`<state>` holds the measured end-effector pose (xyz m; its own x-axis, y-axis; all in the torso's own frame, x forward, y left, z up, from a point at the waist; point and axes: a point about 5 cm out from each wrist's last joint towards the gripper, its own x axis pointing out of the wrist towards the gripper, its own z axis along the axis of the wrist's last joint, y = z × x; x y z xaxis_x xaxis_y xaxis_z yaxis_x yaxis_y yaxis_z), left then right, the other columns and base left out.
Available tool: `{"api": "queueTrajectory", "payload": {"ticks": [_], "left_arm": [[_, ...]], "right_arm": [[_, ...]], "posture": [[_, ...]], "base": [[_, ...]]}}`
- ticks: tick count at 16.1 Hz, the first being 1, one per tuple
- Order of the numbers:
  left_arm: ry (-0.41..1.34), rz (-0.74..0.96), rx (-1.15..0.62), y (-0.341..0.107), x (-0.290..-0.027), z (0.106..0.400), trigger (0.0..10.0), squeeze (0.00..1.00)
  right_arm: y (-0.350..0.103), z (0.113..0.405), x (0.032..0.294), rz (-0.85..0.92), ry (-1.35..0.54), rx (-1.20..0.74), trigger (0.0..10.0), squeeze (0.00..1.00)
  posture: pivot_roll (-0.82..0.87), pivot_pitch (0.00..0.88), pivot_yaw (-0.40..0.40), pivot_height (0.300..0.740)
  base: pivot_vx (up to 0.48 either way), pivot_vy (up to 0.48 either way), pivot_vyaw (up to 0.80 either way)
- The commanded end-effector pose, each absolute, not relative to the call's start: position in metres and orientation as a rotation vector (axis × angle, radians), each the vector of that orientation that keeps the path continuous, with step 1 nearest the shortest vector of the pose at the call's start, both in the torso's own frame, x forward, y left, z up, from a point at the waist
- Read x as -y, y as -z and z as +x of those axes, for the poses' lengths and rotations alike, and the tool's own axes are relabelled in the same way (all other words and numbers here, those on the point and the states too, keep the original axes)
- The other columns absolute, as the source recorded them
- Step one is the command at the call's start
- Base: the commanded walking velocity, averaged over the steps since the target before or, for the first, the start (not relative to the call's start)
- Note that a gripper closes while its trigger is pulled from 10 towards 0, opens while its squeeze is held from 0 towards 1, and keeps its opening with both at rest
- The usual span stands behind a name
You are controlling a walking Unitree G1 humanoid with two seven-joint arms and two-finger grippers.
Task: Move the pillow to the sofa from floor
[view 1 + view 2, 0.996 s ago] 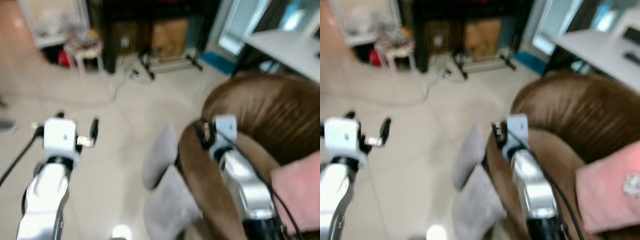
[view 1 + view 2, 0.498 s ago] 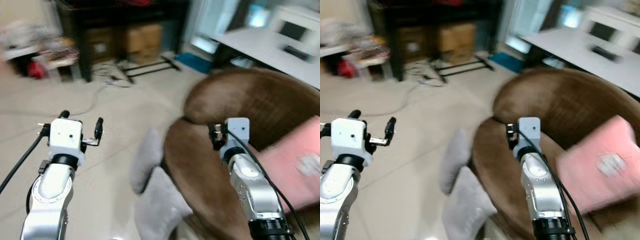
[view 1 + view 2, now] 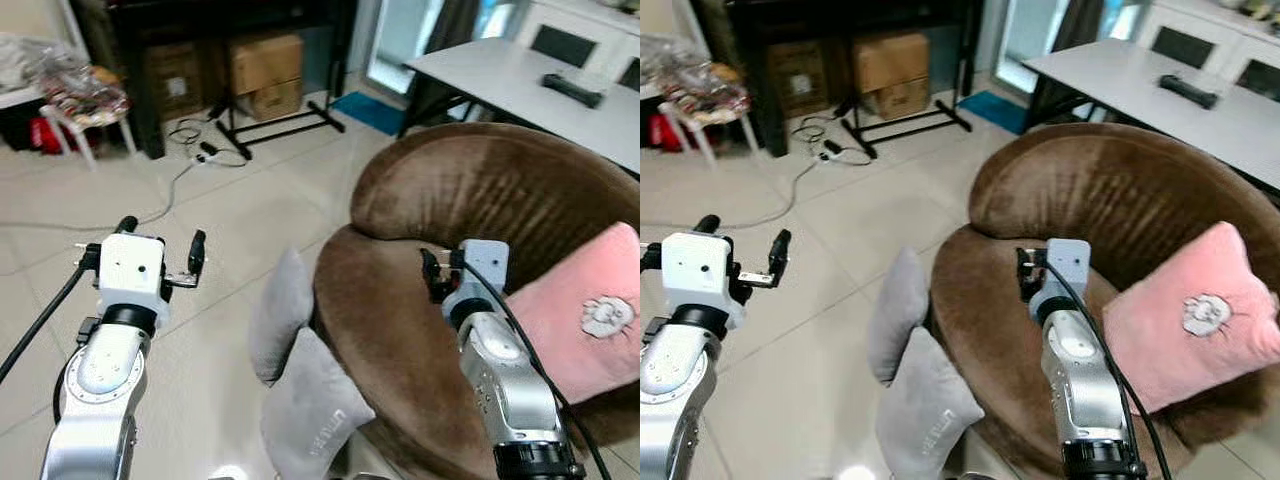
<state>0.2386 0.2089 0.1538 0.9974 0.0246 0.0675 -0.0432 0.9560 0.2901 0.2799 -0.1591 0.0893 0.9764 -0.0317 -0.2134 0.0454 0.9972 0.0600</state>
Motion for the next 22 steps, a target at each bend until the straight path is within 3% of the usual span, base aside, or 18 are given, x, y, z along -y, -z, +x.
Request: {"api": "queueTrajectory", "payload": {"ticks": [1, 7, 16, 18, 19, 20, 21, 22], "left_arm": [[-0.035, 0.305, 0.071, -0.154, -0.209, 0.240, 10.0, 0.00], [-0.004, 0.325, 0.108, -0.159, -0.216, 0.245, 10.0, 0.00], [-0.024, 0.303, 0.178, -0.162, -0.216, 0.247, 10.0, 0.00], [-0.024, 0.258, 0.141, -0.157, -0.217, 0.247, 10.0, 0.00], [-0.009, 0.224, 0.121, -0.155, -0.217, 0.246, 10.0, 0.17], [-0.012, 0.216, 0.117, -0.155, -0.217, 0.246, 10.0, 0.93], [-0.011, 0.204, 0.117, -0.154, -0.217, 0.245, 10.0, 1.00], [-0.009, 0.223, 0.124, -0.155, -0.218, 0.245, 10.0, 1.00]], "right_arm": [[-0.084, 0.276, 0.166, 0.084, 0.075, -0.225, 10.0, 0.00], [-0.083, 0.269, 0.162, 0.104, 0.116, -0.205, 10.0, 0.00], [-0.090, 0.275, 0.162, 0.099, 0.099, -0.158, 10.0, 0.00], [-0.090, 0.278, 0.159, 0.097, 0.070, -0.156, 10.0, 0.00], [-0.091, 0.279, 0.157, 0.104, 0.057, -0.153, 10.0, 0.00], [-0.092, 0.279, 0.154, 0.113, 0.037, -0.144, 10.0, 0.00], [-0.093, 0.279, 0.152, 0.121, 0.022, -0.139, 10.0, 1.00], [-0.094, 0.279, 0.150, 0.132, 0.005, -0.133, 10.0, 1.00]], "posture": [[0.13, 0.000, -0.070, 0.720], [0.12, 0.000, 0.010, 0.661], [0.11, 0.000, 0.006, 0.576], [0.11, 0.000, 0.000, 0.576], [0.12, 0.000, -0.004, 0.576], [0.12, 0.000, -0.005, 0.576], [0.12, 0.000, -0.008, 0.576], [0.12, 0.000, -0.012, 0.576]], "base": [[0.000, 0.000, 0.00], [0.000, 0.000, 0.00], [0.000, 0.000, 0.00], [0.000, 0.000, 0.00], [0.000, 0.000, 0.00], [0.000, 0.000, 0.00], [0.000, 0.000, 0.00], [0.000, 0.000, 0.00]]}}
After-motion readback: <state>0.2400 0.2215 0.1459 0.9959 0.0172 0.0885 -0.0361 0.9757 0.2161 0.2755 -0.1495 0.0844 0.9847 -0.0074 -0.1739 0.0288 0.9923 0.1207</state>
